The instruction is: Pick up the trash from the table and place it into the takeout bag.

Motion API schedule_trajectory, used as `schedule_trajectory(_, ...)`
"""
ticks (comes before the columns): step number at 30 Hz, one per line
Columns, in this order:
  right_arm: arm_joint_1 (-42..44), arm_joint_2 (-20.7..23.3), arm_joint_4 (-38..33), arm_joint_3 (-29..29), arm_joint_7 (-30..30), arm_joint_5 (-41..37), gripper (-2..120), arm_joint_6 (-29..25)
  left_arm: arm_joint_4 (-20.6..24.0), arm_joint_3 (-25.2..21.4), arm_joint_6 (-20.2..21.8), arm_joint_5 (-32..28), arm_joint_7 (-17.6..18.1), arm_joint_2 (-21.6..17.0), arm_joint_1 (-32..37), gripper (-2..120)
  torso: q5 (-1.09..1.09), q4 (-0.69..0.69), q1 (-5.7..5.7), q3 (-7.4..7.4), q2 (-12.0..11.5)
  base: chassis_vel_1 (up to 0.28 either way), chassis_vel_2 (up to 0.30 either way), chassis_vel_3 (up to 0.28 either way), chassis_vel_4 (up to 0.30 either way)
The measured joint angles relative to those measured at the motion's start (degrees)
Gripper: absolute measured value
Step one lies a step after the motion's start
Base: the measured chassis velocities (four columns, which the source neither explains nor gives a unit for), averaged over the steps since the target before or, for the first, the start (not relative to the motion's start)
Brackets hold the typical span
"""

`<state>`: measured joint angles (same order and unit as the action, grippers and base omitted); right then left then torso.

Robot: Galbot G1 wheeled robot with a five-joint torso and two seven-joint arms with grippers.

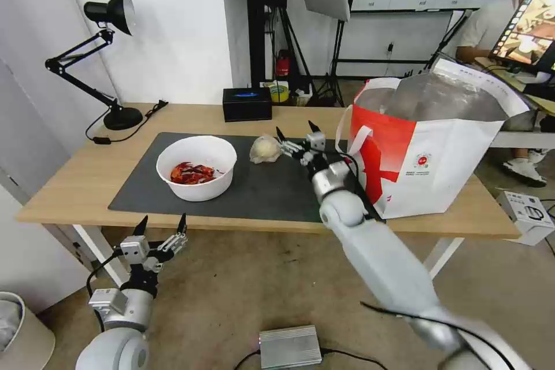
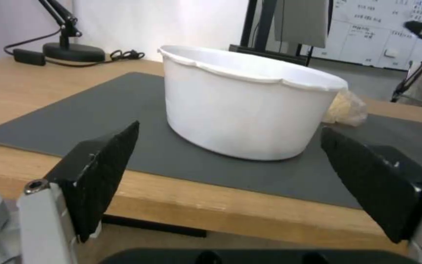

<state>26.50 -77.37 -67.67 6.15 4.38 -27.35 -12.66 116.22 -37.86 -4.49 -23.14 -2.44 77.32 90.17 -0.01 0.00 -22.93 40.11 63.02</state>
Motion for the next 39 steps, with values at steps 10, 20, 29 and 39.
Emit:
schedule_trajectory(10, -7.61, -5.58, 11.25, 3.24, 0.05, -5.12, 100, 1.82, -0.74, 0.12, 0.0, -0.47, -0.11, -0.48, -0.98, 100, -0.01, 0.01, 0.0, 0.0, 0.0, 0.0, 0.0, 0.0, 0.0)
schedule_trajectory(20, -11.85, -8.64, 18.28, 6.97, 2.16, -10.32, 100, 6.49, -1.33, 0.3, 0.0, -0.5, -0.19, -0.55, -1.37, 100, 0.0, 0.01, 0.01, 0.0, 0.0, 0.0, 0.0, 0.0, 0.0)
schedule_trajectory(29, -15.19, -11.08, 22.76, 8.77, 4.06, -11.14, 100, 13.09, -1.05, 0.25, -0.44, -0.79, -1.59, -0.54, -0.91, 100, 0.0, 0.0, 0.01, -0.01, 0.0, 0.0, 0.0, 0.0, 0.0)
schedule_trajectory(39, -16.11, -12.35, 25.74, 9.43, 5.83, -12.51, 100, 19.87, -0.98, -0.18, -0.97, -0.97, -2.16, -0.47, -0.44, 100, 0.01, 0.0, 0.01, 0.0, 0.0, 0.0, 0.0, 0.0, 0.0)
